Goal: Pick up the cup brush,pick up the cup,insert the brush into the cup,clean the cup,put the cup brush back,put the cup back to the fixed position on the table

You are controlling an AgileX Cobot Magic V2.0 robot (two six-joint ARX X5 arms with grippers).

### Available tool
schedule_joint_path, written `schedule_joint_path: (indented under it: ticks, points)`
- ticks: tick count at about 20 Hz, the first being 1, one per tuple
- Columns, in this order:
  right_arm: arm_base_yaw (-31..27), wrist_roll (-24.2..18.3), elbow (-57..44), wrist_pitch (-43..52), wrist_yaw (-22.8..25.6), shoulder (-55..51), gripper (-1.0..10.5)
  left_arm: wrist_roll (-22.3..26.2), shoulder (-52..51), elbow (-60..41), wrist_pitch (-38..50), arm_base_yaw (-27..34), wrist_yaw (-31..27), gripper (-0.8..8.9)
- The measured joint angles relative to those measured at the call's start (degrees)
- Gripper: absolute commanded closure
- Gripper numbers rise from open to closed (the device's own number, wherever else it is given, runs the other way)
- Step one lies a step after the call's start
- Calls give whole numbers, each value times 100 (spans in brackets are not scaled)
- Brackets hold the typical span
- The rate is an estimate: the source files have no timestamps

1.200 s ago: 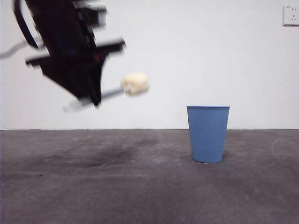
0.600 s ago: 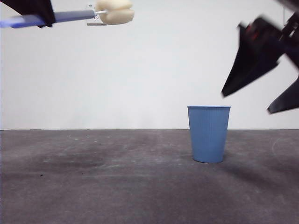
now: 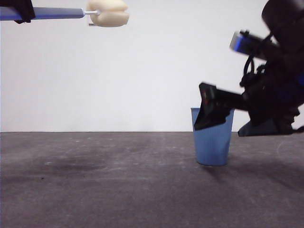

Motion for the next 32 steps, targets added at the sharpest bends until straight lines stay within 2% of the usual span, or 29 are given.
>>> schedule_joint_path:
  ticks: [10,15,16,19,21,22,26,29,32]
  points:
    - [-199,-44,-7,2288,-2,1488,380,-4,0,0,-96,0,0,822]
    - [-234,-44,238,2555,7,2046,393,-4,0,0,-96,0,2,822]
    - [-236,-44,313,2610,9,2111,463,-4,-2,0,-96,0,0,822]
    - [-236,-44,367,2940,11,2124,783,-4,-2,0,-98,0,0,822]
    - [-236,-63,374,2909,79,2124,935,-4,0,0,-101,0,0,822]
    - [-232,-63,378,2889,125,2124,962,-4,0,0,-101,0,0,822]
    - [-179,-66,382,2675,149,2006,962,7,0,0,-157,0,-11,822]
    - [22,-184,382,1663,149,1340,963,280,9,0,-317,0,-24,822]
    - [269,-662,407,450,160,243,963,695,94,0,-435,0,-26,822]
